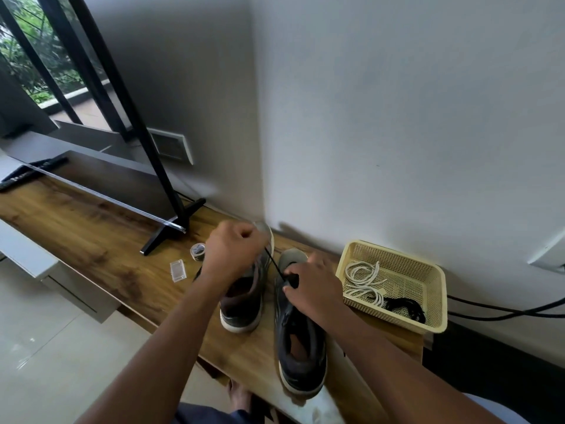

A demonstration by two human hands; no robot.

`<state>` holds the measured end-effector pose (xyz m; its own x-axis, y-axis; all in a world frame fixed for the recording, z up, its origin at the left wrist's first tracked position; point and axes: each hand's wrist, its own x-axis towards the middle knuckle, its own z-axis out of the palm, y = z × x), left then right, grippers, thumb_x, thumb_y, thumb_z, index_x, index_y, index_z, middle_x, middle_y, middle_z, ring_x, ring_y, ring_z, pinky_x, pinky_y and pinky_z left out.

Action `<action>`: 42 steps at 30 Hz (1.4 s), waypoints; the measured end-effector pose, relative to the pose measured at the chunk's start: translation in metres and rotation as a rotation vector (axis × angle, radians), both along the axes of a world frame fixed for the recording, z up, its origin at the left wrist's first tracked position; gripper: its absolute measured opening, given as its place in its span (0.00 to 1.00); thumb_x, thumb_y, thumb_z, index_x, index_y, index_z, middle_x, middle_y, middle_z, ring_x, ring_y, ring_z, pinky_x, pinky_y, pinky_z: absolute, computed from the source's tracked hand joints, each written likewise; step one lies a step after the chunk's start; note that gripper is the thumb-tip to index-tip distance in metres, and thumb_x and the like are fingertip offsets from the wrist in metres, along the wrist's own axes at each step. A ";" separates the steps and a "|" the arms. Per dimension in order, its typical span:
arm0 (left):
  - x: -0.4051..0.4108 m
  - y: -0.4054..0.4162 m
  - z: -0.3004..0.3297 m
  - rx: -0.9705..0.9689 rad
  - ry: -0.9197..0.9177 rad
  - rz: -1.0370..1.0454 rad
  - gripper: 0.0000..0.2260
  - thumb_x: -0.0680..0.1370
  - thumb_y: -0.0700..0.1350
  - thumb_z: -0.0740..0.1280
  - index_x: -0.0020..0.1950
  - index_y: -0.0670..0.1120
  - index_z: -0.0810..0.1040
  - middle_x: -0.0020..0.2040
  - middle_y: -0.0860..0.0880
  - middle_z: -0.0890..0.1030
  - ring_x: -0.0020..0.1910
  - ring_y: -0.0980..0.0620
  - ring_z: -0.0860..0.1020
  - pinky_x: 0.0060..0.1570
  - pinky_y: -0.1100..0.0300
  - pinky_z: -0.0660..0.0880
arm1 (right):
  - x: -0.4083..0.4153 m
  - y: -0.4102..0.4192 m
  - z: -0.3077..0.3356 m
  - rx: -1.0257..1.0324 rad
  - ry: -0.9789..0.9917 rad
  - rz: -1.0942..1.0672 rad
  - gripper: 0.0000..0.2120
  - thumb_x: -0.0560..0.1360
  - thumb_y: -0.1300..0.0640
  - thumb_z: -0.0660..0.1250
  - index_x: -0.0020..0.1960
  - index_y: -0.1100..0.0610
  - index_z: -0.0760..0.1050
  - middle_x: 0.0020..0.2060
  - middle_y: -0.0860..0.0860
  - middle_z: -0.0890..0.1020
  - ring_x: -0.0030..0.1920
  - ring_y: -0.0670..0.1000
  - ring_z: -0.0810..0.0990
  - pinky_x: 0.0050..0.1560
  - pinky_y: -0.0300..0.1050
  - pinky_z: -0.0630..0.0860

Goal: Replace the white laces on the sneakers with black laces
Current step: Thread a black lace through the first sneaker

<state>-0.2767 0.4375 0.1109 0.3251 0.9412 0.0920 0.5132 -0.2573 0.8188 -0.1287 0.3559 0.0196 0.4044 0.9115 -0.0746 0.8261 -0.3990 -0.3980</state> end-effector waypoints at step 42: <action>0.025 -0.005 -0.025 0.138 0.184 -0.151 0.18 0.76 0.44 0.67 0.26 0.45 0.69 0.24 0.52 0.70 0.24 0.55 0.68 0.26 0.55 0.67 | 0.009 -0.002 0.001 -0.063 0.043 0.055 0.26 0.70 0.38 0.72 0.67 0.40 0.77 0.68 0.53 0.72 0.72 0.59 0.68 0.59 0.53 0.75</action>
